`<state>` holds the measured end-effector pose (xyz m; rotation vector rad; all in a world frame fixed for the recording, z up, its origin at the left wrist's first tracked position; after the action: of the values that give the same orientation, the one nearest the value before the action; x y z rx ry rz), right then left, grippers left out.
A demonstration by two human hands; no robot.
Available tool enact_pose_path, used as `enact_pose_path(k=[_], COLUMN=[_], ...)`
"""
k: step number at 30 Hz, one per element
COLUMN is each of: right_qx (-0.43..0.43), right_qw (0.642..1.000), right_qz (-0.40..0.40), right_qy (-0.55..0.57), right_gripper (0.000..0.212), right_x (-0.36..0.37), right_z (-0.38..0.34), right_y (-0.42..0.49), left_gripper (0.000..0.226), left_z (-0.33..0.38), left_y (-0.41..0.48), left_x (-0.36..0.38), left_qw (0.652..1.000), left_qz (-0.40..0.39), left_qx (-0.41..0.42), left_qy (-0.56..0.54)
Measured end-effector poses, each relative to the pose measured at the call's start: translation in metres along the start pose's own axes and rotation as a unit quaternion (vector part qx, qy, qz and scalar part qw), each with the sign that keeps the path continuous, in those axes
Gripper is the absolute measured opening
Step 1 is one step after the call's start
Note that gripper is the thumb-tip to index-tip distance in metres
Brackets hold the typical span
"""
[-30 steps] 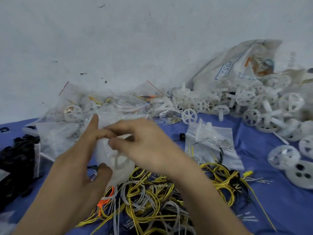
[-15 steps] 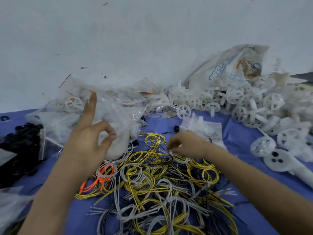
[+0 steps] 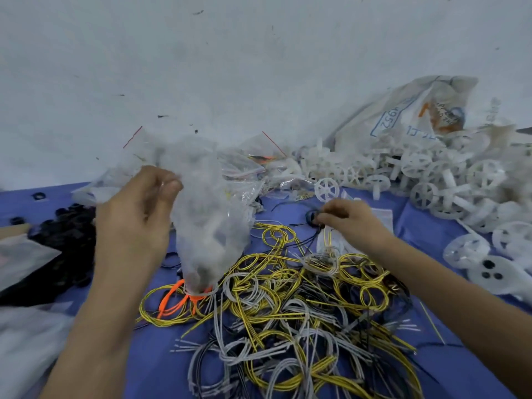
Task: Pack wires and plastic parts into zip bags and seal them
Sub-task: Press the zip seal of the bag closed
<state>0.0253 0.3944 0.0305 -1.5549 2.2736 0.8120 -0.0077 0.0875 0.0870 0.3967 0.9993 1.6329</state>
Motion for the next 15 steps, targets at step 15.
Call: enact_pose_path(k=[15], right_qx=[-0.249], right_qw=[0.856], right_qz=[0.234], right_qy=[-0.388], right_gripper=[0.018], right_x=[0.004], right_z=[-0.014], right_y=[-0.028], left_gripper=[0.01], left_z=[0.002], left_y=[0.003], left_x=[-0.014], left_qw=[0.996], left_qz=[0.042], left_qx=[-0.069], left_qy=[-0.025])
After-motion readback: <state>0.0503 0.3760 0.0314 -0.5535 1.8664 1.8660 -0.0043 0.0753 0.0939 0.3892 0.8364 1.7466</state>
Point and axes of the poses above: each hand's wrist, its own y-axis towards the middle knuckle, its own x-axis out of the palm, z = x × y, the point moved 3 cm from there along y, towards the middle knuckle, and after that the axes turned 2 degrees about y, right-handed, at the moved point
